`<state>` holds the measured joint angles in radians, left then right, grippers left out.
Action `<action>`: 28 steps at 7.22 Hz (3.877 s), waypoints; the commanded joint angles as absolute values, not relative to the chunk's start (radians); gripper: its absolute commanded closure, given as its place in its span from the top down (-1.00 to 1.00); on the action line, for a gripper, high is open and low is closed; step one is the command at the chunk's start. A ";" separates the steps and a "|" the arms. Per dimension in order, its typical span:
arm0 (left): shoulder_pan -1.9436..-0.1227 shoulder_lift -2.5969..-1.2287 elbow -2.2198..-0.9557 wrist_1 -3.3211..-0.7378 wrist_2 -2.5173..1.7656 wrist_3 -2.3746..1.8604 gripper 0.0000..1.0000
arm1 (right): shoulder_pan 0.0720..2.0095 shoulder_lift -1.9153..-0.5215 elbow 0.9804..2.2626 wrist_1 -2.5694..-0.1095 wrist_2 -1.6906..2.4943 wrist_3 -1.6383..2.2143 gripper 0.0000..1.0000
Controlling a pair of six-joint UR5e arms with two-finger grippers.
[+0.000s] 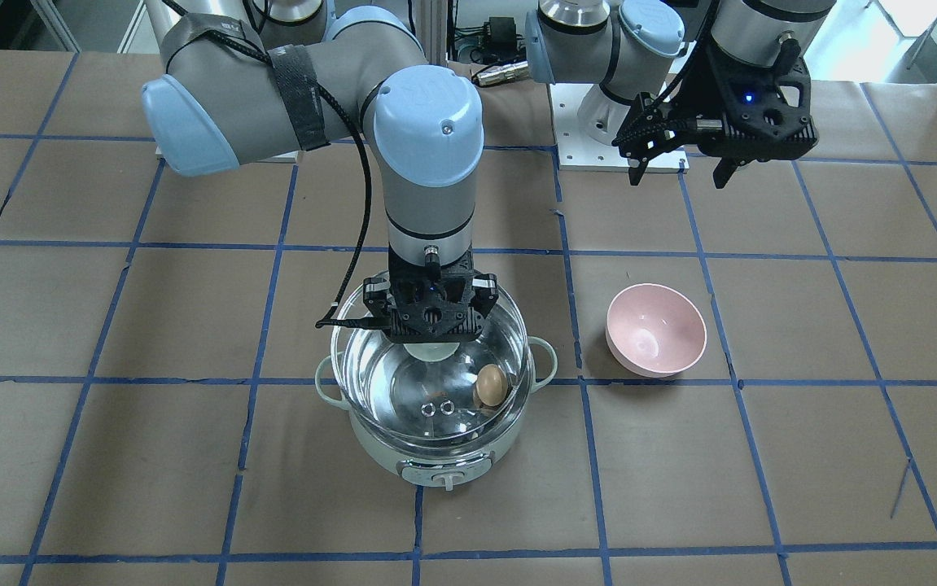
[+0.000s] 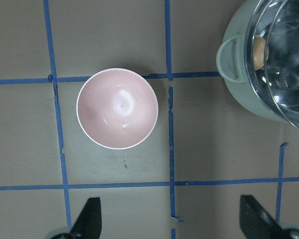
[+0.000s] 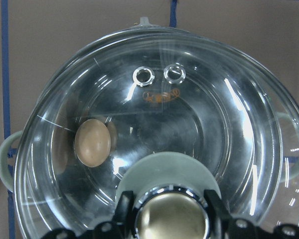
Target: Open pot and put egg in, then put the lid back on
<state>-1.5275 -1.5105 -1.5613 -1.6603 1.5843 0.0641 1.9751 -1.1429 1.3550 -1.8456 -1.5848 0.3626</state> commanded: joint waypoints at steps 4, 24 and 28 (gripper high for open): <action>-1.522 -1.494 -1.555 -1.672 1.601 0.012 1.00 | 1.994 -1.129 1.397 -1.933 -1.591 0.387 -0.93; -1.520 -1.491 -1.559 -1.687 1.615 0.017 1.00 | 1.994 -1.121 1.424 -1.999 -1.629 0.305 -0.92; -1.520 -1.491 -1.559 -1.687 1.615 0.017 1.00 | 1.993 -1.129 1.425 -1.988 -1.632 0.307 1.00</action>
<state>-1.5202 -1.4910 -1.5585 -1.6873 1.6153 0.0169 1.9931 -1.1217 1.4281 -1.9927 -1.6328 0.3001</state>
